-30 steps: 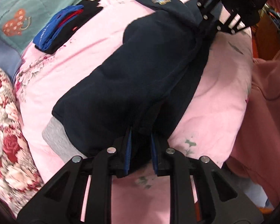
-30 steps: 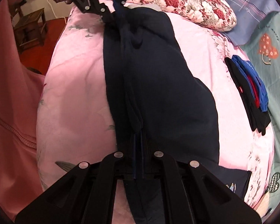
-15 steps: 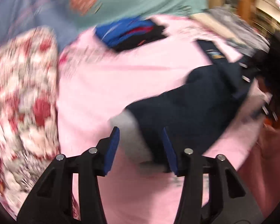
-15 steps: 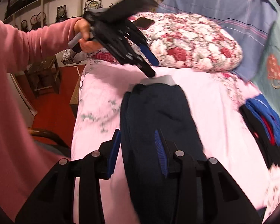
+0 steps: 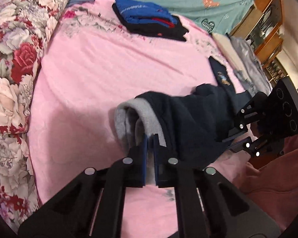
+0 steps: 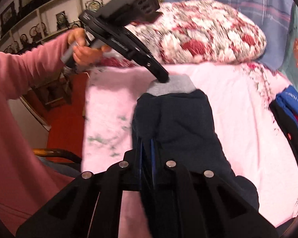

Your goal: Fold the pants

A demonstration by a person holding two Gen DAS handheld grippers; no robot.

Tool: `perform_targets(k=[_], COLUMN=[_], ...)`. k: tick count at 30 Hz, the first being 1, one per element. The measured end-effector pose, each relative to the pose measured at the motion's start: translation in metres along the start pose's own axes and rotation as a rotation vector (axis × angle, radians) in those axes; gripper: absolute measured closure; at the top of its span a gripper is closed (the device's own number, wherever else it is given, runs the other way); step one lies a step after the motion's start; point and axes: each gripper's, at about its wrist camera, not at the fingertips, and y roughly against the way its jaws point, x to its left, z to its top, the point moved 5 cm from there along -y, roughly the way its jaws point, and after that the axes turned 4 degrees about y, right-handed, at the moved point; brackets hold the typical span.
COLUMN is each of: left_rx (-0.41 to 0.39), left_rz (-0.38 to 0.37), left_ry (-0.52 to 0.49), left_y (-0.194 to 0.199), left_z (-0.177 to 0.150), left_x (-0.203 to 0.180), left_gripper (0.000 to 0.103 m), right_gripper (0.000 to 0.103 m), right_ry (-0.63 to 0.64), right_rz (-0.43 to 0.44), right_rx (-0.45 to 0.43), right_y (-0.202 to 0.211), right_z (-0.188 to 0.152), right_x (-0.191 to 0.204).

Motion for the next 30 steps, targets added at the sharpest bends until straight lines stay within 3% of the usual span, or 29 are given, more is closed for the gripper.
perform_targets(k=[3, 5, 7, 9, 11, 13, 17, 18, 21, 25, 30], left_rx=[-0.054, -0.05, -0.015, 0.039, 0.053, -0.01, -0.145, -0.157, -0.137, -0.056, 0.07], left_rz=[0.014, 0.041, 0.149, 0.247, 0.338, 0.371, 0.303, 0.268, 0.159, 0.004, -0.141], left_ry=[-0.036, -0.041, -0.059, -0.055, -0.075, -0.115, -0.167, -0.198, -0.266, -0.275, -0.208], left_y=[0.014, 0.012, -0.005, -0.022, -0.022, -0.005, 0.016, 0.011, -0.02, -0.079, -0.149], left_z=[-0.008, -0.017, -0.03, -0.043, -0.046, -0.038, -0.015, -0.012, -0.006, -0.006, -0.009], left_x=[-0.011, -0.009, -0.002, 0.008, 0.009, -0.008, -0.061, -0.081, -0.129, -0.176, -0.215], left_gripper=[0.097, 0.097, 0.097, 0.097, 0.097, 0.096, 0.05, 0.048, 0.045, 0.045, 0.068], right_gripper=[0.095, 0.093, 0.075, 0.054, 0.049, 0.048, 0.048, 0.048, 0.048, 0.048, 0.048], right_ry=[0.028, 0.033, 0.026, -0.031, -0.064, -0.068, -0.159, -0.189, -0.309, -0.487, -0.82], right_rz=[-0.005, -0.019, -0.032, -0.024, -0.067, -0.131, -0.257, -0.279, -0.383, -0.555, -0.646], right_rx=[0.043, 0.105, 0.063, 0.096, 0.083, 0.094, 0.126, 0.132, 0.164, 0.214, 0.171], right_y=[-0.017, -0.04, -0.041, -0.038, -0.026, -0.016, 0.004, 0.009, 0.029, 0.069, 0.129], right_z=[-0.01, -0.027, -0.031, -0.031, -0.029, -0.031, -0.044, -0.05, -0.072, -0.115, -0.178], right_x=[0.011, 0.016, 0.018, 0.015, 0.009, 0.003, -0.015, -0.019, -0.039, -0.075, -0.139])
